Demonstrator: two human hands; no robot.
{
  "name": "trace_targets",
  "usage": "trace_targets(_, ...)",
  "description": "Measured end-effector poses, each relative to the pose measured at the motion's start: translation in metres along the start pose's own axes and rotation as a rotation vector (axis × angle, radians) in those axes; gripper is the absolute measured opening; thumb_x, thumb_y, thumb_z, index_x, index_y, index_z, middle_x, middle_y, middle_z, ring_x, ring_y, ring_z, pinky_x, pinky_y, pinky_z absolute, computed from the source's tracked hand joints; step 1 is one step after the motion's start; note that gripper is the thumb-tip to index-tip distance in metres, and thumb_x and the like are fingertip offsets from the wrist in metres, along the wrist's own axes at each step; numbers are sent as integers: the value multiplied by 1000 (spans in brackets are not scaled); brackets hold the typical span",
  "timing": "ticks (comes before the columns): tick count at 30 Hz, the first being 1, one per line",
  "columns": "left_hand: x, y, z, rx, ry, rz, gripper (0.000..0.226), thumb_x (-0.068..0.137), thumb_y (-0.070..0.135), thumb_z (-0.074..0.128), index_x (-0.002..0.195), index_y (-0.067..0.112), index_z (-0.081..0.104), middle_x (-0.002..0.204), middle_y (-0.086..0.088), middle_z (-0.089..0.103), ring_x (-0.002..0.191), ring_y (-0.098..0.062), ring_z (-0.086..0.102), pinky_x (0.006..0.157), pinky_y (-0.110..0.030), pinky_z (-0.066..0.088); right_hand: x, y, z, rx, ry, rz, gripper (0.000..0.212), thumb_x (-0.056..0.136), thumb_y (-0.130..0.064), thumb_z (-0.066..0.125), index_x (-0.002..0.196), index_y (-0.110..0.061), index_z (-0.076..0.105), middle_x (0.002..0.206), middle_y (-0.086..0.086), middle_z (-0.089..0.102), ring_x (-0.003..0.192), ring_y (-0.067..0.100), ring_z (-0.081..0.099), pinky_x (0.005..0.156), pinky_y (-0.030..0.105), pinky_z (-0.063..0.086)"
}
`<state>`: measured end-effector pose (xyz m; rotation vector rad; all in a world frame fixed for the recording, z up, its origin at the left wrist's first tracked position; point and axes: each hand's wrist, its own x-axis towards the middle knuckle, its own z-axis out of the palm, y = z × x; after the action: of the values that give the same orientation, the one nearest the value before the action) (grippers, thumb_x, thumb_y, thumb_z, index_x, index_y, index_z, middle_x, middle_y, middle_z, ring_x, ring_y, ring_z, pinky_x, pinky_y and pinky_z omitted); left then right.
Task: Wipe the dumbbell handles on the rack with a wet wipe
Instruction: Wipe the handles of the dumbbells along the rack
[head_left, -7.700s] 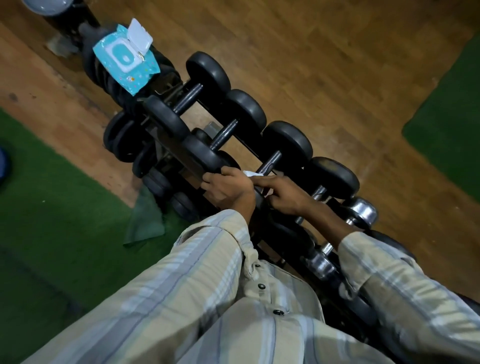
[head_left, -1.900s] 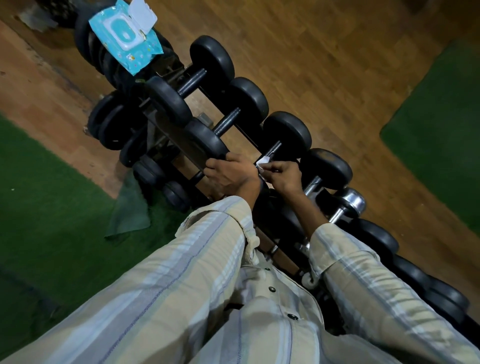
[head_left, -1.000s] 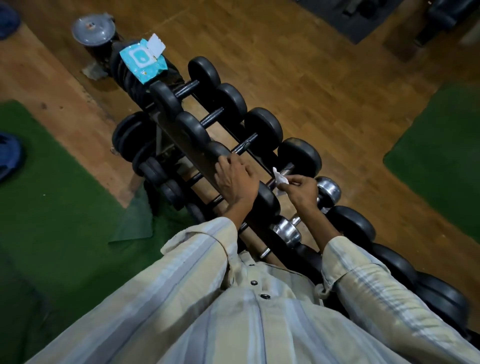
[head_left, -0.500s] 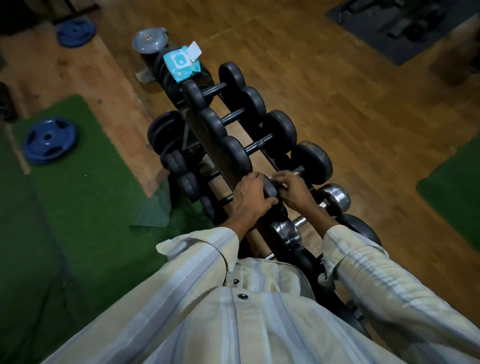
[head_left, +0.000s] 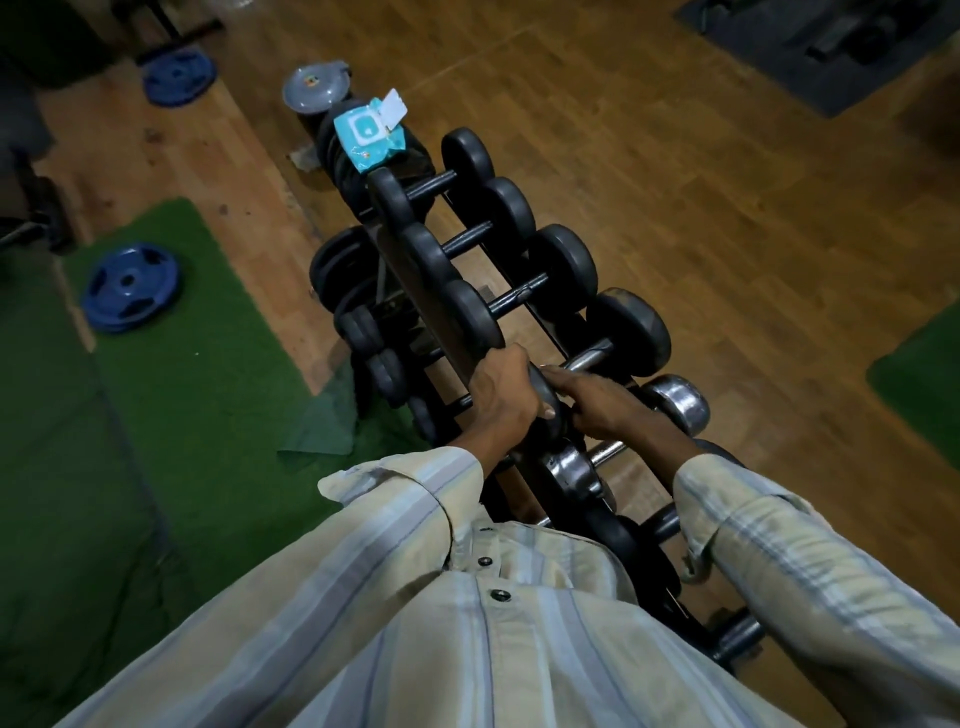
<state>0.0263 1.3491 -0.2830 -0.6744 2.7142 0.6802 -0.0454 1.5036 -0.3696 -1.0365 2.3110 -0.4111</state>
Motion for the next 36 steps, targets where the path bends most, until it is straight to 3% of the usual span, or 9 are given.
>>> trace_targets(4,3,11,-5,42,-9,-35,48,55,20,98,88,14,64,93,-9,69,90,-29,67,71,-36,57,33,-11,-27,-45,-166,51,58,72,-15,70,127,-26,57,123,4,69,112,28,66,88,44,57)
trace_targets(8,4,17,-3,57,71,-66,20,75,7,80,81,14,63,89,-10,69,88,-31,69,70,-40,59,55,-10,-33,-243,-267,107,55,67,-14,77,118,-27,60,109,2,71,103,28,68,79,38,57)
trace_targets(11,2,20,-5,46,30,-86,31,67,10,89,81,14,61,86,-8,67,85,-28,68,70,-40,60,43,-2,-41,-328,-174,98,40,81,-23,71,120,-26,61,114,2,67,104,28,66,71,36,50)
trace_targets(15,0,21,-7,29,-12,-87,39,61,10,94,86,11,64,91,-10,68,88,-29,67,76,-42,60,21,33,-42,-489,112,179,32,91,-29,63,120,-19,57,118,3,61,91,30,69,59,38,50)
trace_targets(20,0,18,-6,23,27,-68,25,73,3,83,88,10,65,90,-10,67,89,-29,67,72,-37,57,11,26,-18,-355,186,292,59,82,-25,71,134,-16,44,134,5,46,84,38,68,61,44,57)
trace_targets(26,2,18,-5,18,88,-63,14,83,5,73,85,14,62,91,-10,68,89,-29,67,65,-34,49,6,6,8,-295,2,-15,97,83,-28,70,160,-23,12,168,-2,12,114,36,62,70,39,52)
trace_targets(30,6,16,-3,14,77,-71,28,73,7,84,79,15,58,89,-9,68,82,-27,65,63,-33,51,3,17,5,-416,79,18,89,87,-27,66,159,-29,15,167,-5,17,98,29,68,54,31,40)
trace_targets(34,9,16,-2,11,55,-55,28,73,2,83,76,11,57,88,-11,67,85,-30,67,68,-37,58,4,40,1,-297,306,242,72,94,-32,61,155,-26,22,165,-4,21,96,34,69,60,40,56)
trace_targets(36,9,16,-1,11,69,-47,24,78,1,78,76,12,56,89,-12,67,87,-30,67,68,-36,57,1,38,6,-228,306,274,78,95,-28,58,159,-25,14,169,-3,12,105,35,67,64,40,56)
